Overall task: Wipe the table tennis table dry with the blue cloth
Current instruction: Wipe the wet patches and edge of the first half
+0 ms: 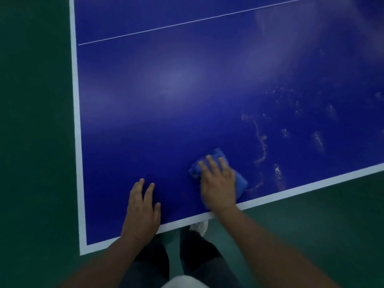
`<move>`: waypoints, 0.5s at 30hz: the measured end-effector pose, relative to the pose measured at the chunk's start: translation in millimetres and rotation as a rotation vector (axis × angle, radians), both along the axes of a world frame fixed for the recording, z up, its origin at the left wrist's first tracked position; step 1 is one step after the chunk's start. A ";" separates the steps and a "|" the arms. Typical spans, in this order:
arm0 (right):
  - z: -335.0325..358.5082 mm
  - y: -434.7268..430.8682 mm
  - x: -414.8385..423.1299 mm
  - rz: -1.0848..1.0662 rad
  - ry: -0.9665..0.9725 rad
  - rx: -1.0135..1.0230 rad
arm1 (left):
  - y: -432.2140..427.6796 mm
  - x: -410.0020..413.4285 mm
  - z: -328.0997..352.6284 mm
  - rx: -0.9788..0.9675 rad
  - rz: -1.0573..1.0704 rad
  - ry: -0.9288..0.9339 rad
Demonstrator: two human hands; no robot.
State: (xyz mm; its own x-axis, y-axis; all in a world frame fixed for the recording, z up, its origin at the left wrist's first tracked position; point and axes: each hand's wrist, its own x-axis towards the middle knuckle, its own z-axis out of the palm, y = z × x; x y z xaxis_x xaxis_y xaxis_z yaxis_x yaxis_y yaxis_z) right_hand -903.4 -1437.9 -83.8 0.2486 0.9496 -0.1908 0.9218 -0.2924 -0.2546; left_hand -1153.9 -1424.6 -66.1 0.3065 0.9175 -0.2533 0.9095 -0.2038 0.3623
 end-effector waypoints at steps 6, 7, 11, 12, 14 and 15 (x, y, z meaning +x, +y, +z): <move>8.0 -11.9 101.8 -0.500 -0.022 0.004 | -0.5 22.0 3.5 -0.059 -0.064 -0.040; 8.9 -12.9 87.7 -0.473 -0.044 0.020 | 0.2 25.5 3.8 -0.070 -0.072 -0.051; 7.5 -24.8 -26.2 0.036 -0.048 0.090 | 10.2 32.4 5.1 -0.091 -0.105 -0.070; 5.7 -23.6 -51.2 0.146 -0.024 0.076 | 13.6 31.7 5.1 -0.090 -0.112 -0.074; 4.0 -7.7 -82.0 0.219 0.036 0.050 | 22.0 26.2 5.5 -0.108 -0.099 -0.083; 2.8 7.6 -86.3 0.226 0.057 0.044 | 28.2 22.8 5.4 -0.108 -0.086 -0.088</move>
